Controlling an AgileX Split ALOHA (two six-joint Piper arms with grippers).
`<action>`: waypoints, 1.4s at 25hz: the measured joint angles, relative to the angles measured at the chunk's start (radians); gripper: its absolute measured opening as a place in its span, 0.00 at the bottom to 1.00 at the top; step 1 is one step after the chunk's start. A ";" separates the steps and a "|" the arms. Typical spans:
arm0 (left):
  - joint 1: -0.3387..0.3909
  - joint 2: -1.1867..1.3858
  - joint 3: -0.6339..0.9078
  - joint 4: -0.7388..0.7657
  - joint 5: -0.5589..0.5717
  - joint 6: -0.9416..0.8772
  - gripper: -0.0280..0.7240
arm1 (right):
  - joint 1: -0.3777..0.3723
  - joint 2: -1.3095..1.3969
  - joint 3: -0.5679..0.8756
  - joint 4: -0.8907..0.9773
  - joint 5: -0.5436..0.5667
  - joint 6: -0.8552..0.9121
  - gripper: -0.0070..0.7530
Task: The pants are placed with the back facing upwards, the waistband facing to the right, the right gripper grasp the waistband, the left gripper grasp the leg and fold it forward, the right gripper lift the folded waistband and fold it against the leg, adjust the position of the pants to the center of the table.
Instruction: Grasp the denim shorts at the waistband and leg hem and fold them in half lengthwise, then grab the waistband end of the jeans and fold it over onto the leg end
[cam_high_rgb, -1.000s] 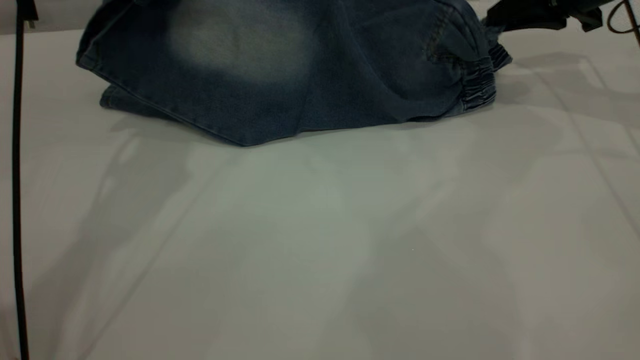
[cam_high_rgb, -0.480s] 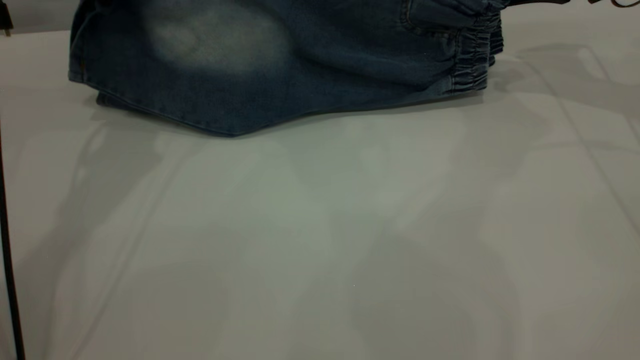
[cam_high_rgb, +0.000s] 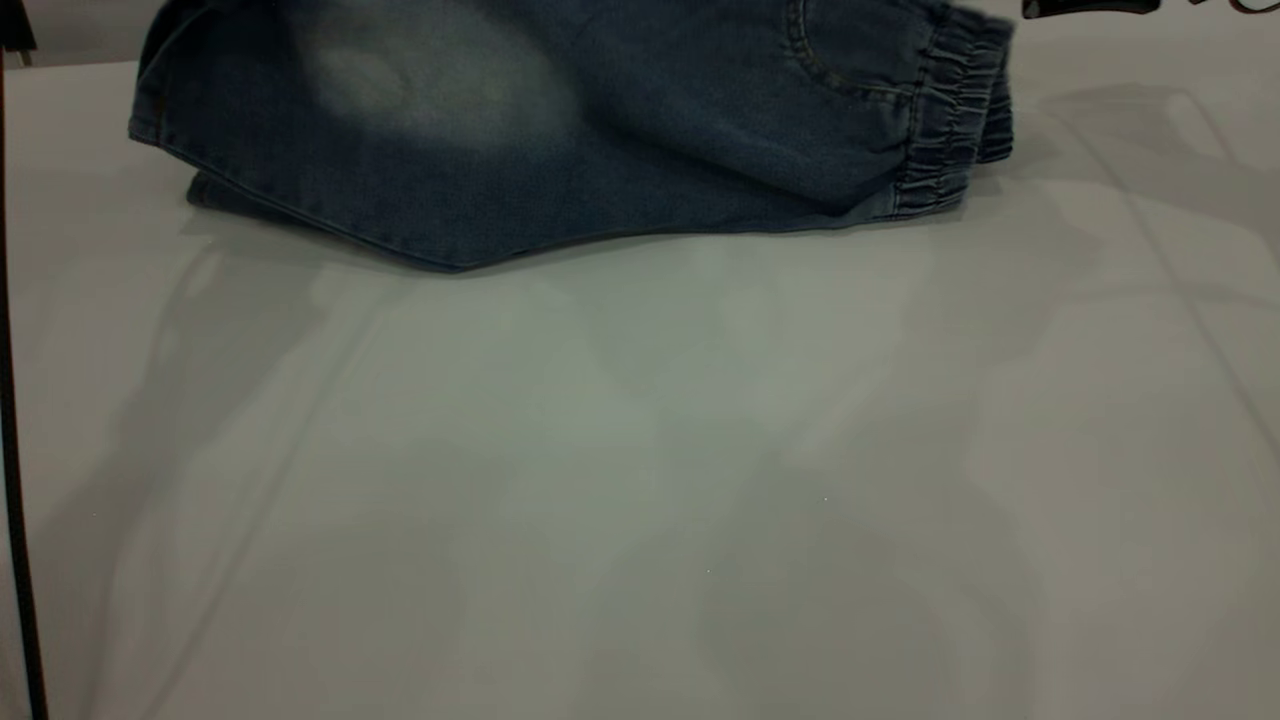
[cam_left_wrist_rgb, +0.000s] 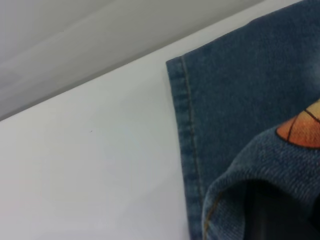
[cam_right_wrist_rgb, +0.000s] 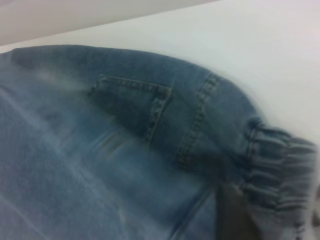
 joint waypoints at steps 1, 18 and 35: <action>0.000 0.009 -0.001 0.000 -0.005 0.000 0.16 | 0.000 0.000 0.000 0.000 0.001 0.001 0.49; 0.000 0.157 -0.106 0.174 -0.033 0.006 0.16 | 0.000 0.000 0.000 -0.007 -0.004 0.001 0.62; 0.000 0.157 -0.106 0.318 -0.028 -0.045 0.67 | -0.021 -0.007 0.000 -0.065 0.060 0.129 0.62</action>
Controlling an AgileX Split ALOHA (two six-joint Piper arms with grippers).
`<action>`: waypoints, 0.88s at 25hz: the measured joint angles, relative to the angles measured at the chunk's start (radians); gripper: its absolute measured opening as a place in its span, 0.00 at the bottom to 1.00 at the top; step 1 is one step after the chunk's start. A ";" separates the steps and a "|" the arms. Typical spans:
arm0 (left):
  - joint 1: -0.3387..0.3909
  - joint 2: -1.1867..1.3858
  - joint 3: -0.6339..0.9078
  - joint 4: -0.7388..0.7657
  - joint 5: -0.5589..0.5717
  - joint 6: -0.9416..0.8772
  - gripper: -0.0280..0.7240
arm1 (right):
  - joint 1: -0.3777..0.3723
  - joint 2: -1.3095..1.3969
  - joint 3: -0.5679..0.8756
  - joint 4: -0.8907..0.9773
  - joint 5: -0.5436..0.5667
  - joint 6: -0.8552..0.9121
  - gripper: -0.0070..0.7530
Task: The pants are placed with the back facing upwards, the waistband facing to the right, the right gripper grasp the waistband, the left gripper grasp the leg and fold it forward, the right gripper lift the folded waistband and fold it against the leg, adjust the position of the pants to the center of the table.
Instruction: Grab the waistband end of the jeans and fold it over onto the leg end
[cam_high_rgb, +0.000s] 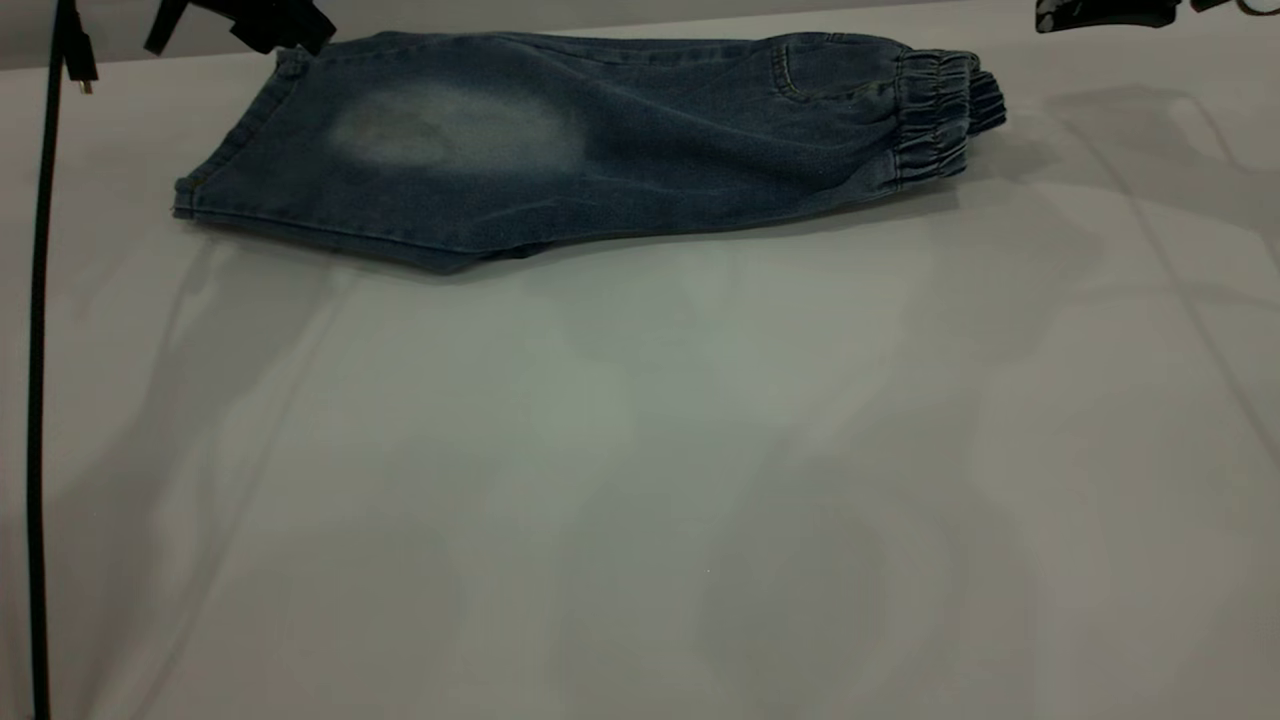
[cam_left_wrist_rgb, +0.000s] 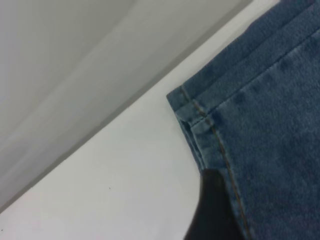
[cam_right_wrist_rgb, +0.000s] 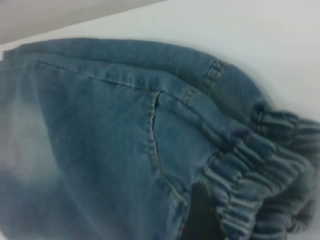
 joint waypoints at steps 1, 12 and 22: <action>0.000 0.000 0.000 0.000 0.000 -0.019 0.67 | -0.012 -0.001 -0.001 -0.005 0.026 0.025 0.62; -0.002 -0.001 0.000 -0.002 0.000 -0.210 0.67 | -0.188 0.035 0.006 -0.014 0.414 0.143 0.63; -0.010 -0.001 -0.001 -0.004 -0.010 -0.210 0.67 | -0.168 0.180 0.010 0.077 0.456 0.083 0.69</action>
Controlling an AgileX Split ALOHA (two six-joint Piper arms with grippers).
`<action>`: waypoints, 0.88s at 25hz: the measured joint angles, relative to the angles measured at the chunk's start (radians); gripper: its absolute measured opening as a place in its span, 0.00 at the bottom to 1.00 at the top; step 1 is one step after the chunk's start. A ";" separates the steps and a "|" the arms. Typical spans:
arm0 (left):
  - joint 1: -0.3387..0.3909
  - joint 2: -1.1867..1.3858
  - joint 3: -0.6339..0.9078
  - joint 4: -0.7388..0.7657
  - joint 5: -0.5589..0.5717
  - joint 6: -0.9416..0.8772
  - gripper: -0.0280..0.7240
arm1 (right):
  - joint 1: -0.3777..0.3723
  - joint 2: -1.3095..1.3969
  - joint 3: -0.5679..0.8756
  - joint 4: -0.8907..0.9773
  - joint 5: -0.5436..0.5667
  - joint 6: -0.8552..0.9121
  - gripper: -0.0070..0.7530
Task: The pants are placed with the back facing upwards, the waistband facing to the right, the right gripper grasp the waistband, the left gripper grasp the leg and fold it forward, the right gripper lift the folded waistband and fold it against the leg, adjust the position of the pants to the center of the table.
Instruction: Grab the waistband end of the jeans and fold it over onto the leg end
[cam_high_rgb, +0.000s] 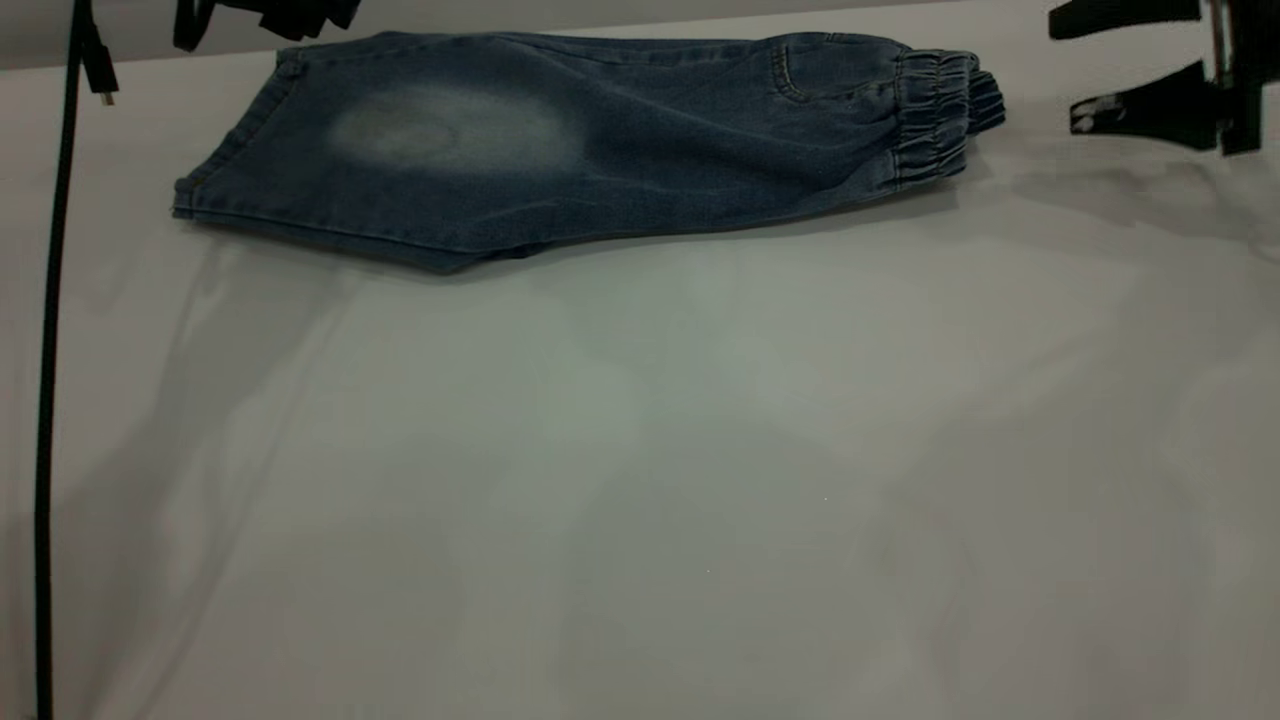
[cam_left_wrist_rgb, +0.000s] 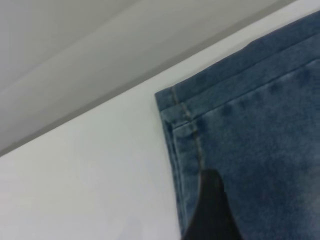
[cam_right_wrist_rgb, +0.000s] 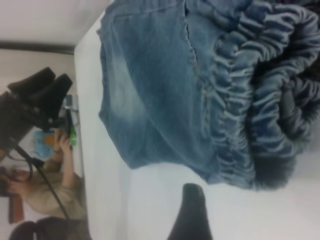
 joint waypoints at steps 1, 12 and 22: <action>0.000 0.000 0.000 0.000 0.000 0.000 0.67 | 0.000 0.014 0.000 0.009 0.000 -0.002 0.70; 0.000 0.000 0.000 0.000 0.000 0.000 0.67 | 0.036 0.056 -0.002 0.033 0.003 -0.026 0.71; 0.000 0.000 0.000 -0.001 -0.001 0.000 0.67 | 0.143 0.057 -0.002 0.027 -0.137 -0.043 0.71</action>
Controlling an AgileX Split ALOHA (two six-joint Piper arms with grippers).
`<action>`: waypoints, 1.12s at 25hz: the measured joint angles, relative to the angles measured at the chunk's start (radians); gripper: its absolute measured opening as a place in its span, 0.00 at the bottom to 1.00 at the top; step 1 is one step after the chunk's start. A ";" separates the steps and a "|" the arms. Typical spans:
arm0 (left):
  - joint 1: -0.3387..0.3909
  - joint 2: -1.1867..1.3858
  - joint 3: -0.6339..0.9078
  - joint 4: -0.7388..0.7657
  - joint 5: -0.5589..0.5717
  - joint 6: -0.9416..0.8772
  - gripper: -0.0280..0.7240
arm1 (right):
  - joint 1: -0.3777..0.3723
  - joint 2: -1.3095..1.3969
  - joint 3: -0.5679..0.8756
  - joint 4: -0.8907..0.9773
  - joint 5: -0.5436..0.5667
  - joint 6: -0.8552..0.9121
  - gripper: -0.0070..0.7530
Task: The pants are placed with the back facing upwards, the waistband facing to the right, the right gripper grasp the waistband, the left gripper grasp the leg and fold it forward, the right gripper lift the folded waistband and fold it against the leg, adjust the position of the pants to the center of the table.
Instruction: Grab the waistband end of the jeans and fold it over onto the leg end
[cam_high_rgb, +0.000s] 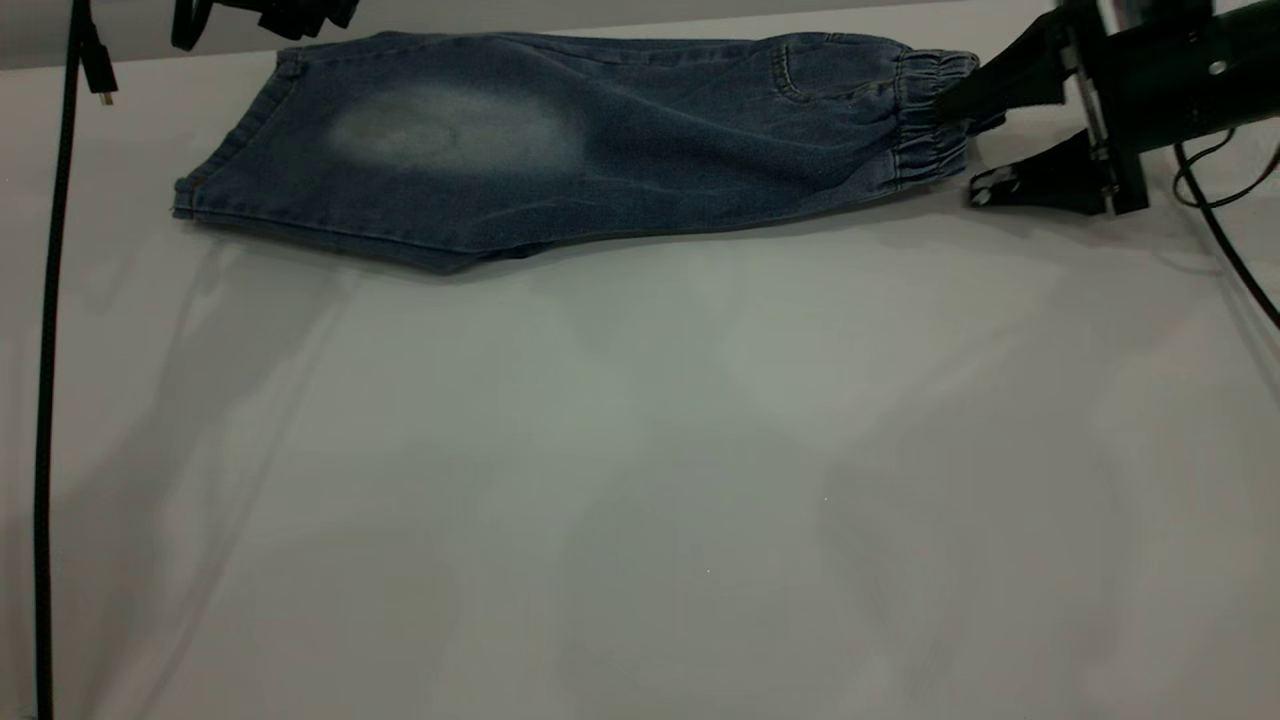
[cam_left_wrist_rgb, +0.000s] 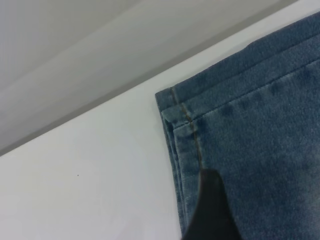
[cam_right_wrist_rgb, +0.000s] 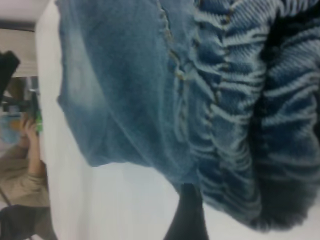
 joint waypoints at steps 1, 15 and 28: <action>0.000 0.000 0.000 0.000 0.000 0.000 0.67 | 0.006 0.000 0.000 0.005 -0.005 -0.001 0.71; 0.000 0.000 0.000 0.000 -0.004 -0.001 0.67 | 0.067 0.039 -0.019 0.163 -0.037 -0.064 0.71; -0.080 0.000 -0.010 -0.002 0.000 -0.001 0.67 | 0.076 0.045 -0.031 0.185 -0.037 -0.095 0.20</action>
